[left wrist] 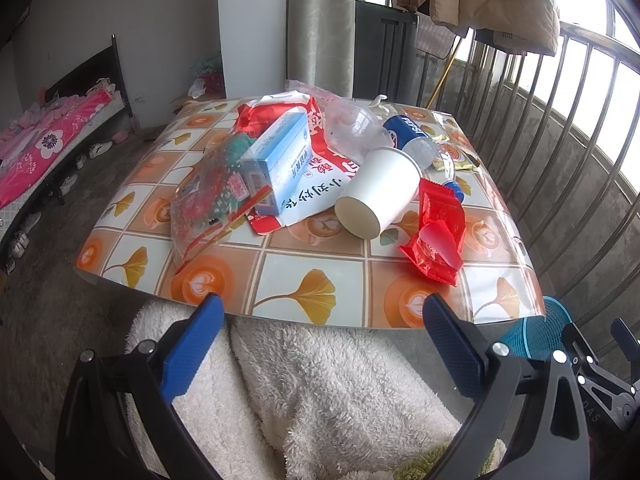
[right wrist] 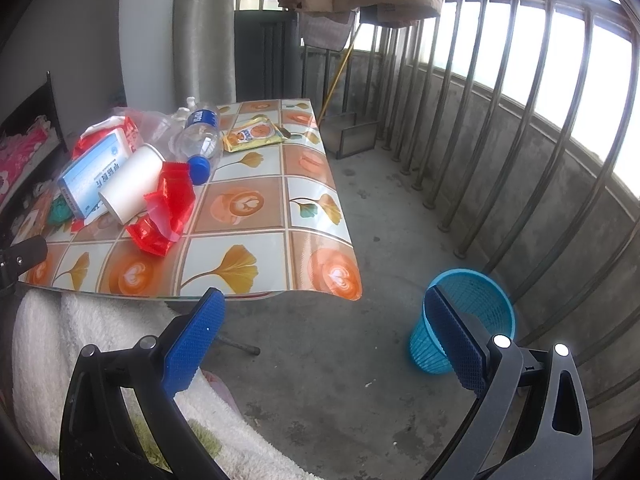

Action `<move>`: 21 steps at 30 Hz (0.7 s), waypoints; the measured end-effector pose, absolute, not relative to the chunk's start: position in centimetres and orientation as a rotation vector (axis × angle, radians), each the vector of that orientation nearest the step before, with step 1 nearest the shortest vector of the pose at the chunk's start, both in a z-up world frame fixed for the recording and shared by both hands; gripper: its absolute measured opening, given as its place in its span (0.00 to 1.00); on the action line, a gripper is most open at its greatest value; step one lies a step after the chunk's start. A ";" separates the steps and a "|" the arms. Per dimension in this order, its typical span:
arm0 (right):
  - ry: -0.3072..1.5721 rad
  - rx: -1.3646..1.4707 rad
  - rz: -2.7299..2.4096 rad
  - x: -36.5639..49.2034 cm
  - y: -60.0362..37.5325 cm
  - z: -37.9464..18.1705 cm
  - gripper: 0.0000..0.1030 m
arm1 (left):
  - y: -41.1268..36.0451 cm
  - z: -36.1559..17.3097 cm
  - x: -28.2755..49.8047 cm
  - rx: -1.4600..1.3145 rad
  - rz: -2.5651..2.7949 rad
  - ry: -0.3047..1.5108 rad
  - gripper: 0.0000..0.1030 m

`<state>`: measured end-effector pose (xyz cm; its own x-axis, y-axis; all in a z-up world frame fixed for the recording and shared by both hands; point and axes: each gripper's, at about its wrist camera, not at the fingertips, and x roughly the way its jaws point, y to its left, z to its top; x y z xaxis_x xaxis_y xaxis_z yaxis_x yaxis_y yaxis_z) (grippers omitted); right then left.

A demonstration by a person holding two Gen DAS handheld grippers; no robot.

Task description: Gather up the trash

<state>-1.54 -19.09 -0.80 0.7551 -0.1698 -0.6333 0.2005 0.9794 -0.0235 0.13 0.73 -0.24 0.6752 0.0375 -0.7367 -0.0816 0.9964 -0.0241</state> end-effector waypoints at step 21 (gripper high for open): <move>0.595 0.033 -0.105 3.2 -14.8 2.1 0.93 | 4.0 4.6 4.4 0.008 0.055 0.766 0.95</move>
